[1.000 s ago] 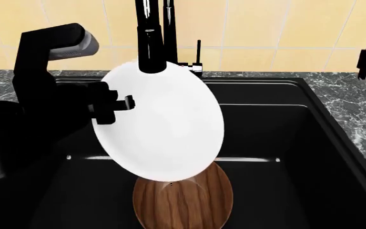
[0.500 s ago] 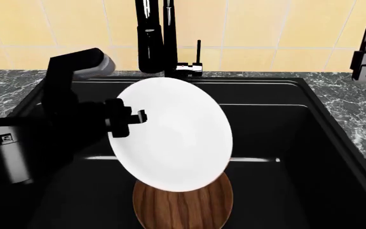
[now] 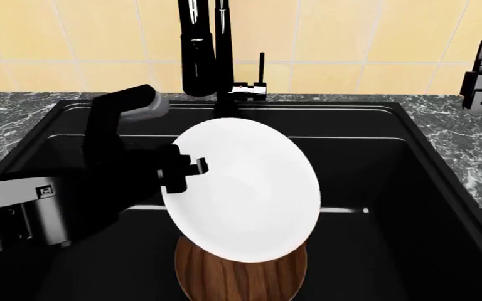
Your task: Stack the bowls in the sink.
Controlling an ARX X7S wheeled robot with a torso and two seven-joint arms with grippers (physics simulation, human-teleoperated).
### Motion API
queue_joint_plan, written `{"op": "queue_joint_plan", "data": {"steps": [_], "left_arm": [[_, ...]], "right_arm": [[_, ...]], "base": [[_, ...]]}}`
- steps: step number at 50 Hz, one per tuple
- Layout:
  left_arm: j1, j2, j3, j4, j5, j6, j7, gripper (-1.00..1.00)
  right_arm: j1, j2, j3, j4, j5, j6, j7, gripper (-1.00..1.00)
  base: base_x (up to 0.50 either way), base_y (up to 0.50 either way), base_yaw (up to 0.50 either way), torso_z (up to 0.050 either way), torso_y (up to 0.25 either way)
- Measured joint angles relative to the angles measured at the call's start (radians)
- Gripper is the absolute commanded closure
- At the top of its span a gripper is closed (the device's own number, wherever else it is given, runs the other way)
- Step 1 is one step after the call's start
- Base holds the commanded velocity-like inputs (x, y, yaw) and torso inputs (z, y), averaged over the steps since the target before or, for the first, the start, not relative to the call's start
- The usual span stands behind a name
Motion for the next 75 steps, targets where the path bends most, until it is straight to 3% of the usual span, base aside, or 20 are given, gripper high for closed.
{"op": "queue_joint_plan", "data": {"steps": [35, 75], "left_arm": [[0.078, 0.051, 0.042, -0.073, 0.024, 0.007, 0.080, 1.00], [0.079, 0.091, 0.095, -0.137, 0.074, -0.023, 0.068, 1.00]], "right_arm": [[-0.018, 0.013, 0.005, 0.000, -0.009, -0.004, -0.004, -1.00], [-0.025, 0.020, 0.011, -0.002, -0.008, -0.001, 0.000, -1.00]], "base": [[0.00, 0.00, 0.00, 0.000, 0.000], [0.00, 0.00, 0.00, 0.000, 0.000]]}}
